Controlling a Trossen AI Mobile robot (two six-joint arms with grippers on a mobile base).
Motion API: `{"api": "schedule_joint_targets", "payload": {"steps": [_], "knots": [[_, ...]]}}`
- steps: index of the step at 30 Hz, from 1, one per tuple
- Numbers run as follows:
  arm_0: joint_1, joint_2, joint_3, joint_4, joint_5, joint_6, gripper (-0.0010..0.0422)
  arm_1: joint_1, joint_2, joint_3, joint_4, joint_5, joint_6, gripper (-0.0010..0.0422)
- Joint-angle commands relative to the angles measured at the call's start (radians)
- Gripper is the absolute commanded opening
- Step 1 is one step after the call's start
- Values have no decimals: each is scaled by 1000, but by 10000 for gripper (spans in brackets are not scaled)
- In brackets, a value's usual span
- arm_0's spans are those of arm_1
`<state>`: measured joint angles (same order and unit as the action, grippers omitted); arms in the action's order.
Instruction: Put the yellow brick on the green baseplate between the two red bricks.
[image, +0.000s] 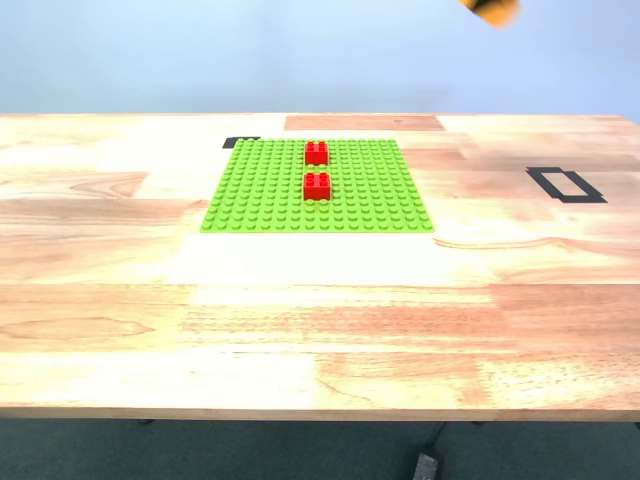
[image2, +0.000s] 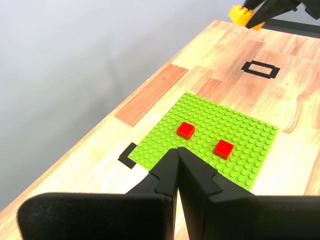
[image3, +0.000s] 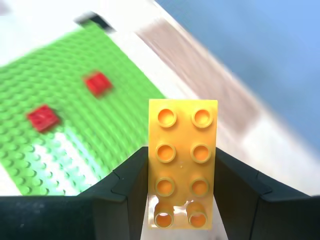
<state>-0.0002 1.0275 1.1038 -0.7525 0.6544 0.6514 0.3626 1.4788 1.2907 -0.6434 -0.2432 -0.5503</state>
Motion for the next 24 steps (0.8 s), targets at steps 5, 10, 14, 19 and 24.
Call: {"api": "schedule_joint_targets", "payload": {"steps": [5,10,14,19,24], "knots": [[0,-4,2,-5,0,0,0,199,151,154,-32,66,-119,14],[0,-13,3,-6,0,0,0,274,322,294,-128,68,-238,14],[0,-17,1,-2,0,0,0,301,455,411,-227,80,-294,14],[0,-18,3,-15,0,0,0,311,587,525,-289,97,-303,14],[0,-17,0,-17,0,0,0,315,655,562,-301,98,-349,14]]}}
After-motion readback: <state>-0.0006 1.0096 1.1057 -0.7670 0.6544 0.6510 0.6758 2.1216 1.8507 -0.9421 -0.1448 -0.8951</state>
